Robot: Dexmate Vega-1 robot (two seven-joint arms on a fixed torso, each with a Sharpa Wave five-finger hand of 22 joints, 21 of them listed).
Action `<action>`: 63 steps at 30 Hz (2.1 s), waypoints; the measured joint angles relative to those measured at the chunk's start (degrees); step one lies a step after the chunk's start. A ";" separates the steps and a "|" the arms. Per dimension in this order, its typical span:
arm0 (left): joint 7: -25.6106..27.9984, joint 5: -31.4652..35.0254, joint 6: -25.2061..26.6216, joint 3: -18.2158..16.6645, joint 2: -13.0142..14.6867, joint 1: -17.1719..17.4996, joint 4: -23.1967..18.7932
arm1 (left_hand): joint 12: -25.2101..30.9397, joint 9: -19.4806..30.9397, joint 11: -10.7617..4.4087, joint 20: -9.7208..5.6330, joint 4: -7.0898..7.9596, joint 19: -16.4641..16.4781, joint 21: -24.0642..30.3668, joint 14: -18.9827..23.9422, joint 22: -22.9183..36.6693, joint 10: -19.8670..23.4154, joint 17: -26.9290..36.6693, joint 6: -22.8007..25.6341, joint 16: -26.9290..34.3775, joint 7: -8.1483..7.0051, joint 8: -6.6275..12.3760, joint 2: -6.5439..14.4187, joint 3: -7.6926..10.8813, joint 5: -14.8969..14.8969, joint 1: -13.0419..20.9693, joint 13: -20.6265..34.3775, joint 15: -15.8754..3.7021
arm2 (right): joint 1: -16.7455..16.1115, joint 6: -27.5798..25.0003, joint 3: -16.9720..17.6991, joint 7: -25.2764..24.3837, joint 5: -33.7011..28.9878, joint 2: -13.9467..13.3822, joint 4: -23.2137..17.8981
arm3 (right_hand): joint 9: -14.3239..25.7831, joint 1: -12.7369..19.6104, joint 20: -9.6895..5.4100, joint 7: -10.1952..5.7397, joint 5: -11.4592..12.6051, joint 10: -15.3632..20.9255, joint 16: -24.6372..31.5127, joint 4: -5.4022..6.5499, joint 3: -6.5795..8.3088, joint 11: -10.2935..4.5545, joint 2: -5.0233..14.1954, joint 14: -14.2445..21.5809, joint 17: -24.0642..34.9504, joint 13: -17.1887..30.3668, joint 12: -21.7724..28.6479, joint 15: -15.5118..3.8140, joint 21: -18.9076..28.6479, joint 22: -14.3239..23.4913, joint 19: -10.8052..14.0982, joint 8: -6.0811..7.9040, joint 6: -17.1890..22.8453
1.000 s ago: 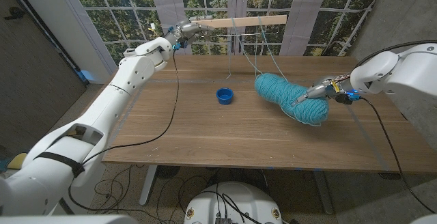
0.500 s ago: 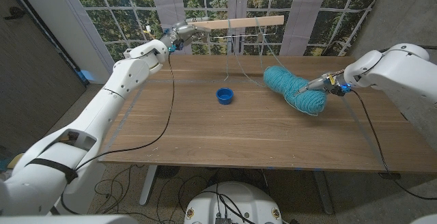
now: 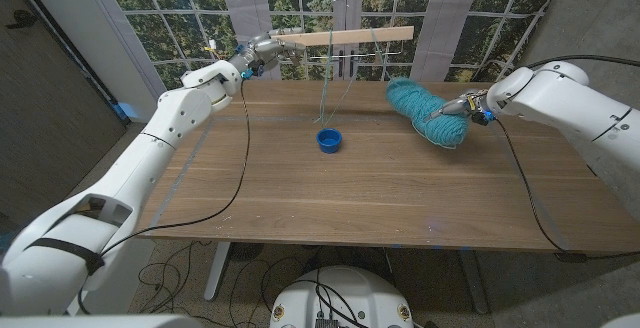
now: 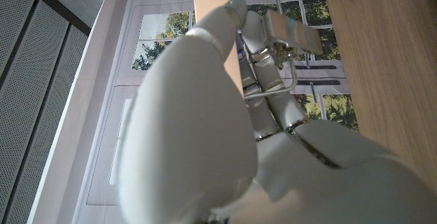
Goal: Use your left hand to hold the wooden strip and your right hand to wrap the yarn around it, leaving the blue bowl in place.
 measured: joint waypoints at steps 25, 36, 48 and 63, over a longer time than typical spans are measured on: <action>-2.29 -1.79 1.68 -0.50 2.75 1.25 -1.08 | 0.00 0.00 0.00 0.22 -0.24 0.22 -0.15 0.00 0.05 0.00 0.18 -0.01 -0.12 -0.18 0.00 0.08 0.24 0.00 -0.08 0.12 0.00 | 8.06 4.42 -6.93 -10.83 -21.53 9.68 0.44 | -0.07 0.68 -0.21 -0.53 0.23 -0.06 -2.27 0.88 -0.86 -0.44 -0.68 -2.75 -0.88 0.06 -0.56 0.31 0.43 -0.28 -0.21 0.26 -0.52; -2.63 -2.03 2.74 -0.59 4.13 1.79 -1.97 | 0.00 -0.01 0.00 0.21 -0.24 0.22 -0.16 0.00 -0.13 0.00 0.25 -0.10 -0.17 -0.28 0.00 0.08 0.24 0.30 -0.08 0.11 0.00 | 12.19 5.72 -9.77 -9.12 -31.19 12.01 -1.51 | -0.28 0.67 0.01 -0.53 0.23 -0.27 -3.14 1.14 -0.94 -0.65 -0.66 -3.09 -1.20 -0.04 -0.84 0.60 0.44 -0.27 0.01 0.22 -0.52; -0.97 -1.58 3.95 -0.55 5.26 2.25 -3.25 | 0.00 -0.01 0.00 0.21 -0.24 0.21 -0.16 0.00 -0.15 0.00 0.26 -0.27 -0.37 -0.13 0.00 0.08 0.24 0.31 -0.08 0.11 0.00 | 14.82 8.51 -11.76 -5.70 -40.61 14.12 -4.18 | -0.29 0.66 0.01 -0.83 0.65 -0.57 -4.06 1.29 -0.79 -0.96 -0.65 -3.80 -1.73 -0.01 -1.07 0.50 0.88 -0.27 0.02 0.21 -0.83; 1.78 -0.81 4.18 -0.59 5.51 2.74 -3.63 | 0.00 -0.01 0.00 0.20 -0.23 0.21 -0.16 -0.01 -0.16 0.00 0.11 -0.29 -0.14 0.17 0.00 0.07 0.24 0.50 -0.09 0.12 -0.01 | 16.23 9.66 -13.19 0.78 -54.76 16.16 -8.95 | -0.53 0.66 0.00 -0.83 1.07 -0.88 -5.17 1.76 -1.25 -1.26 -0.66 -3.79 -2.49 -0.24 -1.04 0.51 0.88 -0.53 0.02 0.05 -0.83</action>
